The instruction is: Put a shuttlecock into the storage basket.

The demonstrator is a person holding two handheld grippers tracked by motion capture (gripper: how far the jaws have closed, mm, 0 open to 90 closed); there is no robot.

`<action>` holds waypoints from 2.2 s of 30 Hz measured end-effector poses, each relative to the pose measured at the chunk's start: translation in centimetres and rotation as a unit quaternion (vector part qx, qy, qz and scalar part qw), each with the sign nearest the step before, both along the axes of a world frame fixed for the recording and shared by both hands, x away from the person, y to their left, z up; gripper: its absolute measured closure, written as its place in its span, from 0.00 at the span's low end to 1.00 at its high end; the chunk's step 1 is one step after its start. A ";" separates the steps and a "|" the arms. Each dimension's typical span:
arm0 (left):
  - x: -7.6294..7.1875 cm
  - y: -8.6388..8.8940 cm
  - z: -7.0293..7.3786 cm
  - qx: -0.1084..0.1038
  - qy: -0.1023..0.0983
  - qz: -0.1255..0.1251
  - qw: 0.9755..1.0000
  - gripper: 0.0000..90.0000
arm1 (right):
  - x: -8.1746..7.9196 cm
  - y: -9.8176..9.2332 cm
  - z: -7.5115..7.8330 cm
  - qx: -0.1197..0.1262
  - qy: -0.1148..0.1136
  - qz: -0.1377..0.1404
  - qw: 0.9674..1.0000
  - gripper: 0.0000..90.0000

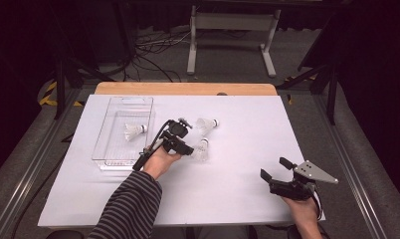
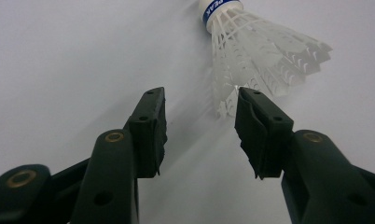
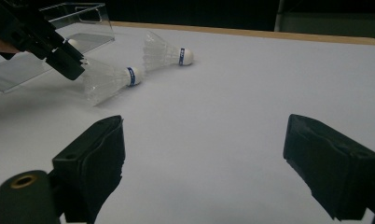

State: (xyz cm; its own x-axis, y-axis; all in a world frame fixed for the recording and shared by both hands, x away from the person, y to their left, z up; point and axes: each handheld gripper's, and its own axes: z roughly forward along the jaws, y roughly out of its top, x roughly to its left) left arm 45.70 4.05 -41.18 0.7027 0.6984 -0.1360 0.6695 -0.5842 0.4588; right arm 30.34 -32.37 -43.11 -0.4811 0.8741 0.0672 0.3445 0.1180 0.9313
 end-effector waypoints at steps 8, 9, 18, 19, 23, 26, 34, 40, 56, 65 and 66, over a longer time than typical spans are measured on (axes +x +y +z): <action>0.3 -0.3 -0.6 0.000 0.008 0.003 1.000 0.70 | 0.0 0.0 0.0 0.000 0.000 0.001 1.000 0.15; 0.4 -0.3 -0.6 0.000 0.009 0.005 1.000 0.71 | 0.0 0.0 0.0 0.000 0.000 0.001 1.000 0.15; 0.5 -0.5 -0.9 -0.012 0.017 0.005 1.000 0.81 | 0.0 0.0 0.0 0.000 0.001 0.001 1.000 0.15; 0.5 -0.5 -0.9 -0.012 0.017 0.005 1.000 0.82 | 0.0 0.0 0.0 0.000 0.001 0.001 1.000 0.15; 0.5 -0.5 -0.9 -0.012 0.019 0.005 1.000 0.88 | 0.0 0.0 0.0 0.000 0.002 0.002 1.000 0.15; 0.6 -0.5 -1.0 -0.013 0.018 0.001 1.000 0.91 | 0.0 0.0 0.0 0.000 0.002 0.002 1.000 0.15; 0.6 -0.5 -1.0 -0.014 0.018 -0.006 1.000 0.99 | 0.0 0.0 0.0 0.000 0.002 0.002 1.000 0.15; 0.5 -0.5 -0.9 -0.017 0.016 -0.010 1.000 1.00 | 0.0 0.0 0.0 -0.001 0.001 0.002 1.000 0.15; 0.0 -0.1 0.0 -0.025 0.009 -0.021 0.999 1.00 | 0.0 0.1 0.0 0.000 0.001 0.001 1.000 0.15; -0.4 0.2 0.6 -0.027 0.004 -0.025 0.999 1.00 | 0.0 0.0 0.0 -0.001 0.001 0.001 1.000 0.15; -0.5 0.2 0.6 -0.027 0.008 -0.024 0.999 1.00 | 0.0 0.0 0.0 -0.001 0.001 0.001 1.000 0.15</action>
State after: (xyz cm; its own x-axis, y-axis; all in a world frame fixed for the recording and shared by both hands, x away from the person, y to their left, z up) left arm 45.19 4.28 -40.55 0.7332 0.6549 -0.1832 0.6480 -0.5912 0.4801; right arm 30.35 -32.35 -43.12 -0.4823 0.8735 0.0665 0.3460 0.1202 0.9305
